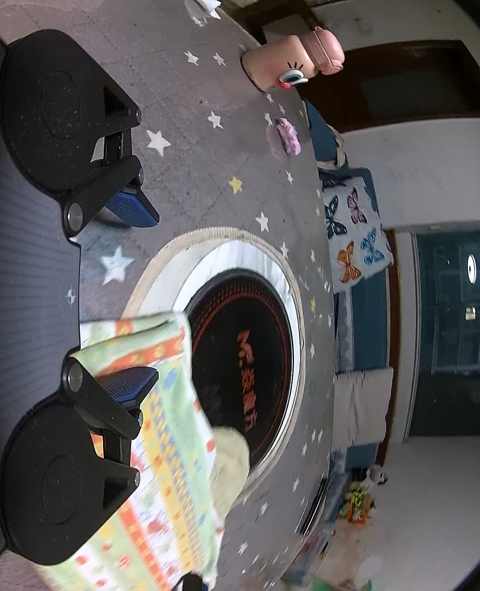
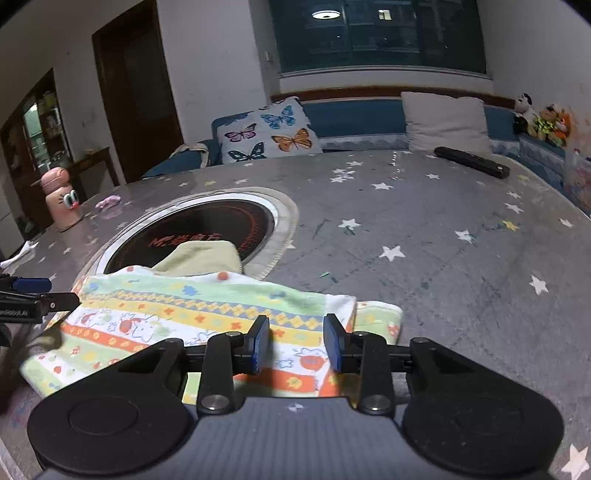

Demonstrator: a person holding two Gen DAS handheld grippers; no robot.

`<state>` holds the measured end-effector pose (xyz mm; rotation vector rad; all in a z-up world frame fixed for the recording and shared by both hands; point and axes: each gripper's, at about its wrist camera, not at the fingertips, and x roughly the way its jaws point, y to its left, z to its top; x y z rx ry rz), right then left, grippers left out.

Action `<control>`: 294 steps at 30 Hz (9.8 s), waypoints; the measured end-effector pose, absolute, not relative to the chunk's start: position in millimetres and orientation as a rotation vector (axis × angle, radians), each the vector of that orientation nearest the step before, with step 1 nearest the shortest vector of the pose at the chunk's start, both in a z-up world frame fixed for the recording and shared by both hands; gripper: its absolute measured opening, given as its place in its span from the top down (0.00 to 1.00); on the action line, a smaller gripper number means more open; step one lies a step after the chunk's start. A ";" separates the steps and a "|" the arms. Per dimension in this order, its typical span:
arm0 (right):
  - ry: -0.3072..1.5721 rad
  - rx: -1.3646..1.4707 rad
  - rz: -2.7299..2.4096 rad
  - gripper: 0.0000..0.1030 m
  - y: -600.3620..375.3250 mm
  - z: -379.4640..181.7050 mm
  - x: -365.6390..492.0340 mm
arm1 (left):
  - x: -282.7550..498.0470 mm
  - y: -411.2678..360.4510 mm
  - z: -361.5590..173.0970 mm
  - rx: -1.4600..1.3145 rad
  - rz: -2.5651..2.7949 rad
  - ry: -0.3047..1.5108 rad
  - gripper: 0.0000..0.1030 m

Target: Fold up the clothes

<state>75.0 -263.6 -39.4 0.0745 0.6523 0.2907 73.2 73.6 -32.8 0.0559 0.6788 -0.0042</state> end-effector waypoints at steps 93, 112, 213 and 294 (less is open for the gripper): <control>0.585 -0.245 0.893 0.92 -98.4 13.1 6.3 | 59.9 108.8 -27.3 -0.666 -0.225 0.894 0.44; 0.663 -0.034 0.690 0.84 -188.2 -2.3 28.2 | 65.4 99.6 -41.7 -0.713 -0.243 0.915 0.86; 0.594 0.105 -0.144 0.84 -461.1 -25.0 51.2 | 162.0 -230.3 -6.8 0.173 -0.489 0.762 0.38; 0.579 0.065 -0.177 0.07 -407.7 -29.6 31.9 | 73.4 -173.5 -11.3 0.197 -0.489 0.693 0.00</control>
